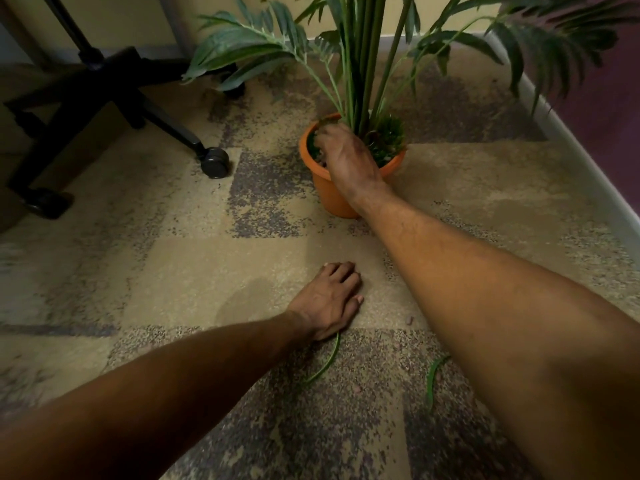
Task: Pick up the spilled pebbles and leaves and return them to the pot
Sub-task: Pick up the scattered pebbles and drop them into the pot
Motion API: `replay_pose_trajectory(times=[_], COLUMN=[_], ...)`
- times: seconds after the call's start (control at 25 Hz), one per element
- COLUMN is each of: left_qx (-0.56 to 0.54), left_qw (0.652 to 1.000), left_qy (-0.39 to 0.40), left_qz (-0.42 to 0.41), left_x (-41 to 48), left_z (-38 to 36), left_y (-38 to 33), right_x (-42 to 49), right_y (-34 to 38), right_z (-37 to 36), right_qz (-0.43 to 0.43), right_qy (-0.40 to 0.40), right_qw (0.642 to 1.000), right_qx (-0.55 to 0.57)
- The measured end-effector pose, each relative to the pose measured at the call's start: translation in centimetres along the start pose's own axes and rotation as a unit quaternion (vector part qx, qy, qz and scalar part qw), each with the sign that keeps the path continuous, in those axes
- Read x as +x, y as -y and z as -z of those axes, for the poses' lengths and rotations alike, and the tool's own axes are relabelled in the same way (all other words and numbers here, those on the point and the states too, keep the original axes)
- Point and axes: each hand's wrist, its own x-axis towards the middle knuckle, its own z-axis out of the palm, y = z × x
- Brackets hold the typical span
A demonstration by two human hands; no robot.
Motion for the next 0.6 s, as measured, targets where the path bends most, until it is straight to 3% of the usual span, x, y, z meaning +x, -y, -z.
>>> replay_pose_trajectory(times=[0.16, 0.6], left_qx=[-0.003, 0.006], left_qw=[1.0, 0.993], left_qy=[0.019, 0.102], left_qz=[0.006, 0.059], left_x=[0.0, -0.1], left_z=[0.5, 1.2], left_y=[0.1, -0.1], right_x=[-0.6, -8.2], right_y=[0.6, 0.2], right_z=[1.0, 2.4], right_qz=[-0.008, 0.005], right_qy=[0.021, 0.028], right_qw=[0.999, 0.997], right_qx=[0.043, -0.065])
